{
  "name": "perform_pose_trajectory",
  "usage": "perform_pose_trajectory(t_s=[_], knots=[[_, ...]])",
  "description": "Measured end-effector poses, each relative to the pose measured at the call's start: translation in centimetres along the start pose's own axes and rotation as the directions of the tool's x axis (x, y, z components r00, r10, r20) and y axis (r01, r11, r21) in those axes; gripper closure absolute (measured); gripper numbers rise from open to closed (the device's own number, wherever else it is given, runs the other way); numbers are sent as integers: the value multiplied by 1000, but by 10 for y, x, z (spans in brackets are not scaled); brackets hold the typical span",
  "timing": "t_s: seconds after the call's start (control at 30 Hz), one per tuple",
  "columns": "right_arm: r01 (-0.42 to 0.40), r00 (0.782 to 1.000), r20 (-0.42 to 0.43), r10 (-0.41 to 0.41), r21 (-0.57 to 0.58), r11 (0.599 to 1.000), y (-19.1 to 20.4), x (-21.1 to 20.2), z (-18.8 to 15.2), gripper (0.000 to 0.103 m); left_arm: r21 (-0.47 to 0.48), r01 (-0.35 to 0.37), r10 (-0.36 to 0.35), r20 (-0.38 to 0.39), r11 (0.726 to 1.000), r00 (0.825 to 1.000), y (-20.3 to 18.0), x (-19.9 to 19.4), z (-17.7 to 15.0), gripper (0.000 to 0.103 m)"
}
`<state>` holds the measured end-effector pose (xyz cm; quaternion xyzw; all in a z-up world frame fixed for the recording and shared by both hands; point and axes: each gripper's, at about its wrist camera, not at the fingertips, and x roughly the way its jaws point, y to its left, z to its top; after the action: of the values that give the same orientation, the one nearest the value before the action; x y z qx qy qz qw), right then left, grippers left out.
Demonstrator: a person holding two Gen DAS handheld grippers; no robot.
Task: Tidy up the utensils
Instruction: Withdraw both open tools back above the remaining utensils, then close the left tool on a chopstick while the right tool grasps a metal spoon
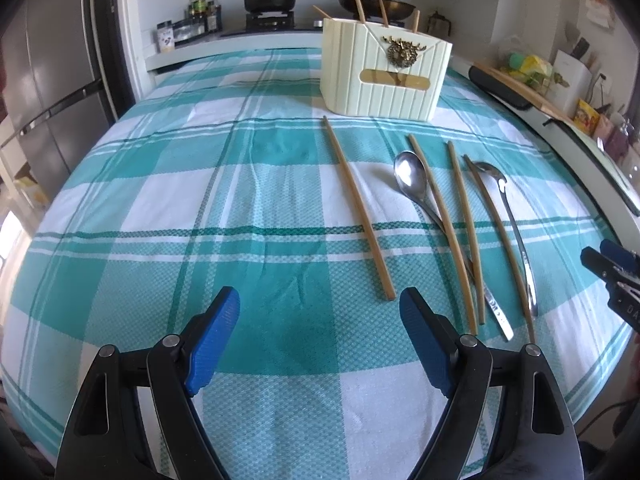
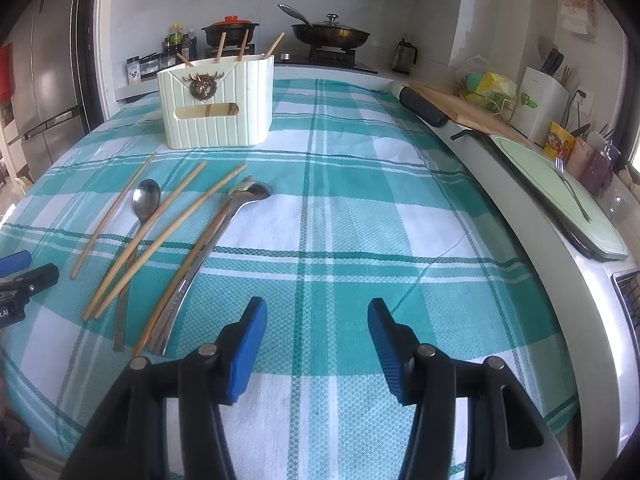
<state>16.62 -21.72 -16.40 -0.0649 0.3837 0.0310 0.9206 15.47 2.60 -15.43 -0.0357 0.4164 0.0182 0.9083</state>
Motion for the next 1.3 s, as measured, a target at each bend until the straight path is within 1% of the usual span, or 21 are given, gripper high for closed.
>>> perform_pose_trajectory(t_s=[0.23, 0.43, 0.53, 0.6, 0.7, 0.8, 0.9, 0.93, 1.0, 1.03, 1.07, 1.17, 1.2, 1.27, 1.3], knots=[[17, 1000, 1, -17, -29, 999, 5, 3, 1, 50, -11, -6, 6, 0, 1000, 1000, 2, 2, 1, 19], [-39, 999, 9, 38, 19, 999, 0, 5, 7, 50, -23, -12, 12, -5, 1000, 1000, 5, 5, 0, 19], [-49, 998, 28, 49, -11, 999, 7, 7, 15, 50, -32, -12, 12, -5, 999, 1000, 6, 5, 0, 19], [-95, 995, 22, 96, -10, 995, 13, 12, 23, 50, -34, -13, 13, -5, 999, 1000, 6, 5, -1, 19], [-184, 983, 8, 184, 16, 983, 22, 24, 37, 50, -34, -16, 16, -2, 999, 1000, 7, 4, -1, 19], [-219, 976, -9, 219, 16, 976, 33, 43, 51, 50, -37, -20, 20, 1, 999, 1000, 9, 3, -1, 19], [-252, 966, -52, 254, 46, 967, 40, 67, 62, 50, -43, -26, 26, 2, 999, 1000, 12, 2, -1, 19], [-268, 960, -66, 271, 60, 962, 42, 74, 64, 51, -47, -29, 29, 2, 998, 1000, 13, 2, -2, 19], [-268, 958, -85, 273, 67, 961, 46, 88, 67, 56, -53, -32, 32, -2, 998, 999, 16, 3, -2, 19], [-258, 960, -99, 263, 61, 964, 49, 94, 68, 67, -55, -34, 34, -5, 998, 999, 16, 4, -2, 19], [-250, 960, -114, 256, 64, 966, 49, 100, 69, 73, -56, -34, 34, -6, 998, 999, 17, 4, -2, 19], [-250, 961, -101, 258, 82, 965, 43, 100, 70, 81, -52, -33, 33, -10, 998, 999, 17, 6, -1, 19], [-253, 960, -100, 262, 90, 963, 41, 99, 70, 82, -49, -29, 28, -11, 998, 1000, 18, 7, 1, 19], [-240, 963, -102, 248, 88, 967, 36, 96, 69, 89, -47, -16, 15, -8, 999, 1000, 18, 8, 7, 19], [-238, 963, -109, 247, 88, 967, 32, 95, 68, 89, -49, -8, 8, -4, 999, 1000, 19, 9, 11, 19]])
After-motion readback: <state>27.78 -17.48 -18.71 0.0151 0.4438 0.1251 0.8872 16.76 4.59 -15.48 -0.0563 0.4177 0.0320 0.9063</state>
